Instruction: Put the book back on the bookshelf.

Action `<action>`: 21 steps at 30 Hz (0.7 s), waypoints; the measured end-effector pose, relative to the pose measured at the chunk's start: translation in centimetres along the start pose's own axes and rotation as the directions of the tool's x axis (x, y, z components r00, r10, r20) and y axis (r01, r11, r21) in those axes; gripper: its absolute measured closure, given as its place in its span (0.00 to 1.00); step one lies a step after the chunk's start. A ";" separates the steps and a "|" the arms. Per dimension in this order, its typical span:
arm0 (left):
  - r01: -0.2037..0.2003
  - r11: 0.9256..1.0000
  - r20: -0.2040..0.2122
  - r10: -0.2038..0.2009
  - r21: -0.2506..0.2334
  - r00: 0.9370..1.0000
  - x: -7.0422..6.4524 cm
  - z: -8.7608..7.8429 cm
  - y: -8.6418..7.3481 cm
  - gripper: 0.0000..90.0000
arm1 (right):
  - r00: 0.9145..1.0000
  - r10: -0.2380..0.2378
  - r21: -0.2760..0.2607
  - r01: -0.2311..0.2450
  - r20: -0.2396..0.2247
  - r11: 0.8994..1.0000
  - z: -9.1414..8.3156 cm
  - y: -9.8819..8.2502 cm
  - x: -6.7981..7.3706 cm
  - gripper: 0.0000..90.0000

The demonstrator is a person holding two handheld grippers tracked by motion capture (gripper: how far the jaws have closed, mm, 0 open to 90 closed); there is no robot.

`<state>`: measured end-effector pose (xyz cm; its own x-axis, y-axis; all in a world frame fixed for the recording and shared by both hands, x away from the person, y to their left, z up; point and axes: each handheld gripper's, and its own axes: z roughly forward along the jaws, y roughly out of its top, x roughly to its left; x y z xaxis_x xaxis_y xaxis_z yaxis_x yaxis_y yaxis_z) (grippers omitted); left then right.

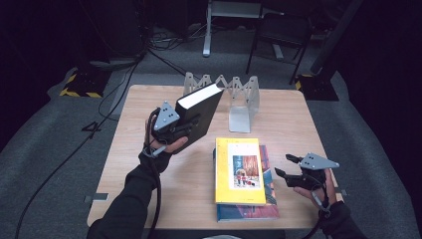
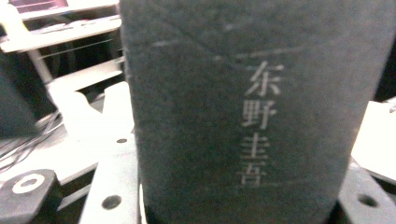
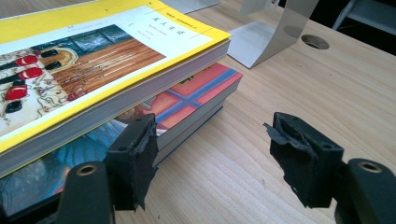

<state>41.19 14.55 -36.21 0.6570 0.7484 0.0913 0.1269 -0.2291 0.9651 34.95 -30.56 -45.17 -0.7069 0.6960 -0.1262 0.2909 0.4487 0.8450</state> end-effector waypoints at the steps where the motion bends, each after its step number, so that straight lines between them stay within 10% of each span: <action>1: 0.009 1.000 -0.023 -0.009 0.006 1.000 0.2 0.1 -0.1 0.59 | 1.000 0.000 0.000 0.000 0.000 1.000 0.0 0.0 0.0 0.36; 12: 0.088 0.996 -0.164 -0.083 0.027 0.983 1.6 2.8 -1.2 0.59 | 1.000 0.008 0.002 -0.007 -0.008 1.000 0.2 -0.2 -0.1 0.35; 21: 0.134 0.990 -0.274 -0.116 0.051 0.955 1.6 5.6 -2.1 0.58 | 1.000 0.008 0.012 -0.008 -0.010 1.000 0.4 -0.2 0.0 0.36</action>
<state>46.12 12.80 -39.49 0.4091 0.9115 0.0428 0.2518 -0.1578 0.9548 35.12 -30.48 -45.56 -0.7108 0.6940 -0.1148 0.3041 0.4503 0.8395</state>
